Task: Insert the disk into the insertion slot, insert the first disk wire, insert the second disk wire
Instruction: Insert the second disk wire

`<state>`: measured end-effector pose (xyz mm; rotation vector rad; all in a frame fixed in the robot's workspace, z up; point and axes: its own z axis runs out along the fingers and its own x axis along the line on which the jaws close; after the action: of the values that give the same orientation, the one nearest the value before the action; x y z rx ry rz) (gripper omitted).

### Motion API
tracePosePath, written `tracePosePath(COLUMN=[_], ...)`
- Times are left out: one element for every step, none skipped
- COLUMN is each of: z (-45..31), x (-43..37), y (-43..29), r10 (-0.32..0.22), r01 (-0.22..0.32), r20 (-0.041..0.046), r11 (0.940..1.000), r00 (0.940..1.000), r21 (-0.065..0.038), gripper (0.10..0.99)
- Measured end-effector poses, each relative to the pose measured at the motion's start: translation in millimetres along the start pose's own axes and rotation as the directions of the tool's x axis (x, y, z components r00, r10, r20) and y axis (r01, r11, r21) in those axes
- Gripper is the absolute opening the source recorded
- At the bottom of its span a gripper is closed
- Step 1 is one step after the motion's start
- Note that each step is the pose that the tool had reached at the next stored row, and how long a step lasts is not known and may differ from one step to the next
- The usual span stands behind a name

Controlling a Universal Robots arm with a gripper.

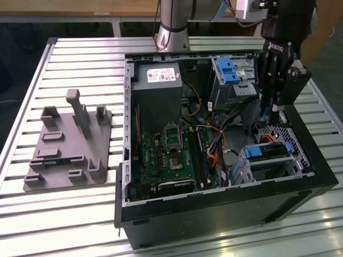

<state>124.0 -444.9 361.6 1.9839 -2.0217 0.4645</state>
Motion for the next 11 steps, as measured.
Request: tracePosePath(z=[0.3, 0.6, 0.9, 1.1, 1.0, 0.8, 0.5, 0.1, 0.0, 0.0, 0.2], x=[-0.4, -0.9, -1.6, -2.7, -4.5, -6.4, -8.1, -9.4, -10.1, -10.3, -10.5], y=[0.4, 0.7, 1.2, 2.1, 3.1, 4.2, 5.2, 6.3, 6.9, 7.2, 7.4], r10=[-0.001, -0.003, -0.004, -0.004, -0.003, -0.002, -0.001, -0.001, -0.001, -0.004, -0.009], r01=[0.001, 0.003, 0.004, 0.004, 0.003, 0.002, 0.001, 0.001, 0.002, 0.004, 0.009], r20=[-0.0036, -0.0073, -0.0099, -0.0111, -0.0113, -0.0111, -0.0111, -0.012, -0.0127, -0.0134, -0.0137], r11=[1.0, 1.0, 1.0, 0.9999, 0.9999, 0.9998, 0.9998, 0.9998, 0.9997, 0.9996, 0.9996], r00=[1.0, 1.0, 0.9999, 0.9999, 0.9999, 0.9999, 0.9999, 0.9999, 0.9999, 0.9999, 0.9999], r21=[0.002, 0.005, 0.008, 0.011, 0.014, 0.017, 0.02, 0.022, 0.024, 0.026, 0.028], gripper=[0.373, 0.373, 0.373, 0.373, 0.373, 0.373, 0.373, 0.373, 0.373, 0.373, 0.373])
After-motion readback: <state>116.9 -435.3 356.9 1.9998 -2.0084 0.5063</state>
